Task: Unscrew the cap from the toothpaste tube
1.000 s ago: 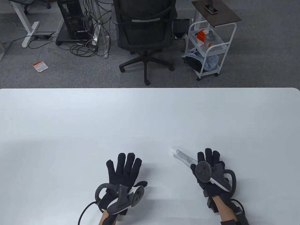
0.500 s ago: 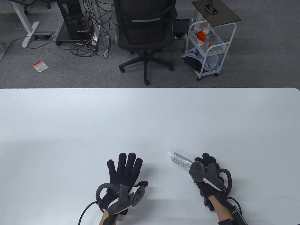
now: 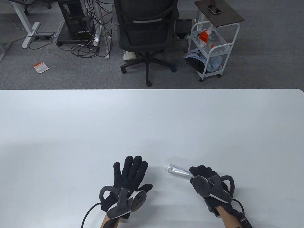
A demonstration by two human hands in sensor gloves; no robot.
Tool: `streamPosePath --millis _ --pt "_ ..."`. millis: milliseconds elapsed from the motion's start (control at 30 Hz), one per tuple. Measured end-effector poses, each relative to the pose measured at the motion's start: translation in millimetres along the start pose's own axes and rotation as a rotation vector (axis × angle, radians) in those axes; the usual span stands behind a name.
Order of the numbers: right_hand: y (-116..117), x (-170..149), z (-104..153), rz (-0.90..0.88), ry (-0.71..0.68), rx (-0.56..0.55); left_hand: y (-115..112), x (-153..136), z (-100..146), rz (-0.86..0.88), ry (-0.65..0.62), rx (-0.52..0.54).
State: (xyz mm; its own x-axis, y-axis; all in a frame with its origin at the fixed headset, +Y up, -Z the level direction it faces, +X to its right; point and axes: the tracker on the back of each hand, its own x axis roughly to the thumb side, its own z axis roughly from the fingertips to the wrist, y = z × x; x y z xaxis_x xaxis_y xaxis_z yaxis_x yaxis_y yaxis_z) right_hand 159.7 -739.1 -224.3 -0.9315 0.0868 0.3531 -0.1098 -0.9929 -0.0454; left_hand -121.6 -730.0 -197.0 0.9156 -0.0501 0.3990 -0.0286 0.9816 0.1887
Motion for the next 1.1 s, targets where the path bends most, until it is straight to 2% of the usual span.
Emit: streamPosePath --millis 133,233,300,400,633,900,1100 --pt "-18.7 20.7 13.7 -0.137 -0.17 -0.102 6.5 0.4 4.0 0.188 -0.09 0.097" --pt "-24.0 29.8 19.9 -0.194 -0.269 -0.137 10.9 -0.2 6.7 0.277 -0.112 0.149" --pt "-26.2 29.8 21.3 -0.223 -0.266 -0.169 14.2 -3.7 8.3 0.346 -0.116 0.183" --pt "-23.3 25.9 19.4 -0.276 -0.296 -0.129 14.9 -4.2 8.1 0.408 -0.134 0.191" --pt "-19.6 24.2 16.5 -0.32 -0.313 -0.096 13.7 -1.1 8.0 0.323 -0.123 0.197" --pt "-18.8 27.7 17.6 -0.319 -0.339 -0.086 14.0 0.3 8.8 0.315 -0.123 0.227" --pt "-19.4 32.6 19.9 -0.268 -0.331 -0.114 12.3 -2.8 7.3 0.352 -0.075 0.251"
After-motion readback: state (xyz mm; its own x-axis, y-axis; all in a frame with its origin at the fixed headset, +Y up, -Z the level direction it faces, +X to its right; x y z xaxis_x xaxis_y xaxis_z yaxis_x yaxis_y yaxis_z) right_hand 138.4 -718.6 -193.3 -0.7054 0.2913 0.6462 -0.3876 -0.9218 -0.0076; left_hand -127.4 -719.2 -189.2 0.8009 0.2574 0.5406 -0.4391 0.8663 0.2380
